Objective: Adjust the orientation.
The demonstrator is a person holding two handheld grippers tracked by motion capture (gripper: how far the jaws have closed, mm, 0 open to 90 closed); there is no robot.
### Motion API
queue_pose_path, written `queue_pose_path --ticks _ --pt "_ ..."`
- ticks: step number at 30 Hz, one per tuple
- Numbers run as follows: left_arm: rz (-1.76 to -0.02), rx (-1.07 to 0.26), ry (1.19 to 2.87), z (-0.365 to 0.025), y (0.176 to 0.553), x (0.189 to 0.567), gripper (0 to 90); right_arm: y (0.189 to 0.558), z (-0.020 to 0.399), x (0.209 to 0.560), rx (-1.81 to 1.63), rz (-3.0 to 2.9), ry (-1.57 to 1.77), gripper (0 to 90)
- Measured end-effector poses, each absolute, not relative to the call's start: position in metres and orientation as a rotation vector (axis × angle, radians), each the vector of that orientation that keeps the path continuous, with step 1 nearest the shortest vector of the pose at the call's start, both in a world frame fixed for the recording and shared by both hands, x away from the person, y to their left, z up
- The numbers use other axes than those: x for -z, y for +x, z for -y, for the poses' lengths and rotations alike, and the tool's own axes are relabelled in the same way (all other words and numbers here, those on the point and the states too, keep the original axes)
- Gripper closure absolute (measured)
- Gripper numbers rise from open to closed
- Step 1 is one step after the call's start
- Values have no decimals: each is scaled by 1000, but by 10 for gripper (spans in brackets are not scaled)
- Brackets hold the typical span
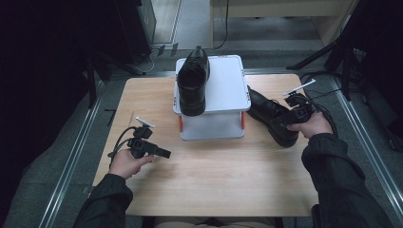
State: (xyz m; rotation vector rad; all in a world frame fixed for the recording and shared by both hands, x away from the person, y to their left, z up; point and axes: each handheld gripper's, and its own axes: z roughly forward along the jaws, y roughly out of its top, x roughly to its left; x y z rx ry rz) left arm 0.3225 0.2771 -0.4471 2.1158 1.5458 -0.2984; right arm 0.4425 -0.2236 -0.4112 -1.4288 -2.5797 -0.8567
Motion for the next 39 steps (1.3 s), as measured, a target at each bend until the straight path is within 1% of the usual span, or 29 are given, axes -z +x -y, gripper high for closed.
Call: queue_pose_path --ticks 3,5,7,15,26,35,39 --pt "-1543 300 2119 -277 322 447 446 445 221 417 807 2577 -1453 755" --pt "-1544 305 2123 -277 322 448 446 447 219 420 758 2597 -1483 835" --pt "-1546 307 2117 -276 322 448 446 448 218 421 754 2565 -1518 855" --pt "-1539 314 2120 -274 322 448 447 453 211 417 668 2498 -1597 861" --pt "-1540 315 2104 -277 322 447 448 472 169 399 485 2374 -1713 866" --pt "-1539 319 2093 -279 322 447 447 476 152 409 416 2309 -1740 860" --pt "-1542 320 2097 -278 321 447 447 476 154 410 434 2304 -1736 850"
